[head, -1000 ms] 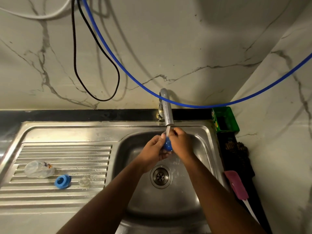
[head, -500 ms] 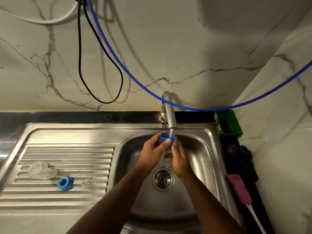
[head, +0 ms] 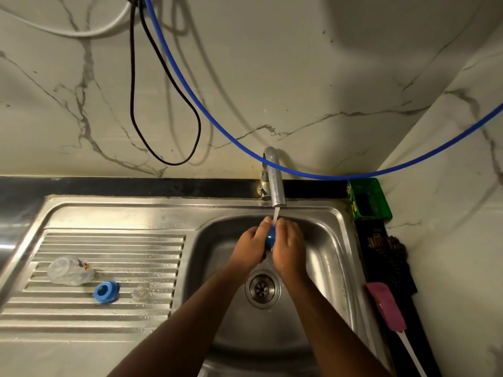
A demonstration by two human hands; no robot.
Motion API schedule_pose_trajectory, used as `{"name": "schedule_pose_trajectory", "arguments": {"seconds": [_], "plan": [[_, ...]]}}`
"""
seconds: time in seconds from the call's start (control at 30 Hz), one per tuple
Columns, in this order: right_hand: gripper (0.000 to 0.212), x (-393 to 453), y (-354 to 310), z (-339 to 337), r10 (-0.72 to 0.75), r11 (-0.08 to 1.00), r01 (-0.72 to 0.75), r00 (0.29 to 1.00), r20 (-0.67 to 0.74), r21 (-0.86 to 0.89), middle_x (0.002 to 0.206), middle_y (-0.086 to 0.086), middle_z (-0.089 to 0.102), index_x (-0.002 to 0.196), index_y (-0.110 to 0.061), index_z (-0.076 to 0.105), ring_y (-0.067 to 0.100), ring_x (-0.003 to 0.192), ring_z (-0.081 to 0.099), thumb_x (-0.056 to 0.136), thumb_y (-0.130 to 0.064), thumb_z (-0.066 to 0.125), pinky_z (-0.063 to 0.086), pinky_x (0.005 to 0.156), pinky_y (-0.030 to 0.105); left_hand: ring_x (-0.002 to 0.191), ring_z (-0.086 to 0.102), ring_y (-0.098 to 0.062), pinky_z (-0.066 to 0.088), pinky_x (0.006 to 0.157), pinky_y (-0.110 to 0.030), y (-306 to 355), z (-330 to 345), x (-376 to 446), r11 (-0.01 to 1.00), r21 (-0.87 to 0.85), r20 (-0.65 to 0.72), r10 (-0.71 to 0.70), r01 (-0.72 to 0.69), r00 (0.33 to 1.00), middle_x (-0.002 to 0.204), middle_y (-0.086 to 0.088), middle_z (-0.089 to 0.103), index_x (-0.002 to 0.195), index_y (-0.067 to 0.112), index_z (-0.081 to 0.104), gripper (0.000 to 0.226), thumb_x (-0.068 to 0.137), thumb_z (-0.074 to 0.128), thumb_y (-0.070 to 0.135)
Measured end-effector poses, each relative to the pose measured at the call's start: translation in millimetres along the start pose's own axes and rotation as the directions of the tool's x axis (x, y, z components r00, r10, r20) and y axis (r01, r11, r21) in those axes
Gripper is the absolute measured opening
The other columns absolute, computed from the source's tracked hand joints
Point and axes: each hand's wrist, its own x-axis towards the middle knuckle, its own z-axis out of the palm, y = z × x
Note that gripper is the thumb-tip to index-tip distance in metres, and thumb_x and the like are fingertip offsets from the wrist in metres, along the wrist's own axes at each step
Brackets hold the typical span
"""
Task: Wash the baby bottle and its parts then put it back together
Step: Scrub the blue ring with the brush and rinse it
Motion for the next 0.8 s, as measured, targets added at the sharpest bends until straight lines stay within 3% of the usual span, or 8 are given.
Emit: {"name": "schedule_pose_trajectory", "arguments": {"seconds": [0.07,0.1,0.27,0.33,0.47,0.57,0.73,0.8], "plan": [[0.052,-6,-3,-5,-0.402,0.877,0.4,0.914,0.049,-0.266,0.119,0.001,0.064,0.12,-0.015,0.066,0.014,0.114,0.059,0.108,-0.05,0.03,0.045,0.093,0.019,0.079,0.072,-0.013,0.056,0.068,-0.023,5,0,1,1.0,-0.007,-0.062,-0.022,0.022,0.998,0.093,-0.005,0.077,0.11,0.02,0.072,0.052,0.106,0.041,0.061],[0.052,-7,-1,-6,-0.477,0.822,0.482,0.874,0.096,-0.302,0.121,0.001,0.064,0.124,-0.015,0.065,0.011,0.115,0.058,0.109,-0.049,0.028,0.046,0.094,0.021,0.086,0.075,-0.015,0.058,0.073,-0.025,7,-1,1,1.0,-0.028,-0.075,-0.012,0.01,0.997,0.096,-0.004,0.078,0.11,0.021,0.073,0.051,0.106,0.041,0.061],[0.031,11,-7,-17,-0.037,0.997,0.042,0.997,0.062,-0.072,0.103,0.0,0.068,0.115,-0.022,0.064,0.018,0.097,0.069,0.108,-0.044,0.044,0.057,0.075,0.03,0.082,0.066,-0.012,0.055,0.07,-0.019,-6,-2,-3,0.973,0.096,0.092,0.202,-0.211,0.975,0.103,-0.004,0.069,0.127,0.02,0.058,0.032,0.109,0.048,0.043],[0.024,14,-5,-22,-0.116,0.991,0.118,0.993,0.029,-0.062,0.111,-0.001,0.066,0.115,-0.024,0.063,0.014,0.1,0.068,0.103,-0.043,0.055,0.061,0.077,0.029,0.091,0.072,-0.011,0.058,0.078,-0.021,-12,-6,-1,0.965,0.051,0.047,0.254,-0.256,0.966,0.11,-0.003,0.071,0.134,0.022,0.056,0.028,0.108,0.055,0.031],[0.019,6,8,-20,-0.264,0.961,0.267,0.963,0.064,-0.064,0.122,-0.004,0.065,0.122,-0.028,0.061,0.009,0.11,0.065,0.106,-0.033,0.054,0.061,0.091,0.037,0.088,0.072,-0.013,0.058,0.078,-0.025,-14,-13,-1,0.919,0.085,-0.049,0.389,-0.385,0.92,0.098,-0.006,0.074,0.107,0.01,0.073,0.009,0.101,0.068,0.013],[0.036,2,6,-21,-0.527,0.814,0.552,0.833,0.171,-0.18,0.138,-0.001,0.06,0.137,-0.019,0.061,0.007,0.131,0.053,0.108,-0.023,0.04,0.045,0.11,0.024,0.084,0.07,-0.018,0.058,0.077,-0.028,-14,-13,-5,0.923,0.005,-0.011,0.385,-0.385,0.923,0.094,-0.017,0.075,0.105,0.0,0.075,0.013,0.101,0.065,0.007],[0.029,3,-2,-21,-0.291,0.93,0.319,0.943,0.161,-0.185,0.109,-0.006,0.069,0.123,-0.025,0.062,0.012,0.105,0.067,0.111,-0.037,0.039,0.052,0.082,0.025,0.095,0.072,-0.033,0.058,0.088,-0.039,-19,-23,-5,0.938,-0.026,-0.014,0.346,-0.346,0.938,0.1,-0.018,0.077,0.107,0.003,0.078,0.014,0.101,0.066,0.008],[0.032,-2,-8,-20,-0.457,0.822,0.491,0.871,0.181,-0.288,0.127,-0.005,0.066,0.128,-0.023,0.063,0.011,0.122,0.058,0.109,-0.031,0.039,0.046,0.098,0.023,0.097,0.073,-0.031,0.058,0.091,-0.044,-17,-24,-4,0.934,-0.055,-0.009,0.353,-0.353,0.936,0.102,-0.018,0.078,0.108,0.003,0.078,0.016,0.101,0.064,0.008]]}}
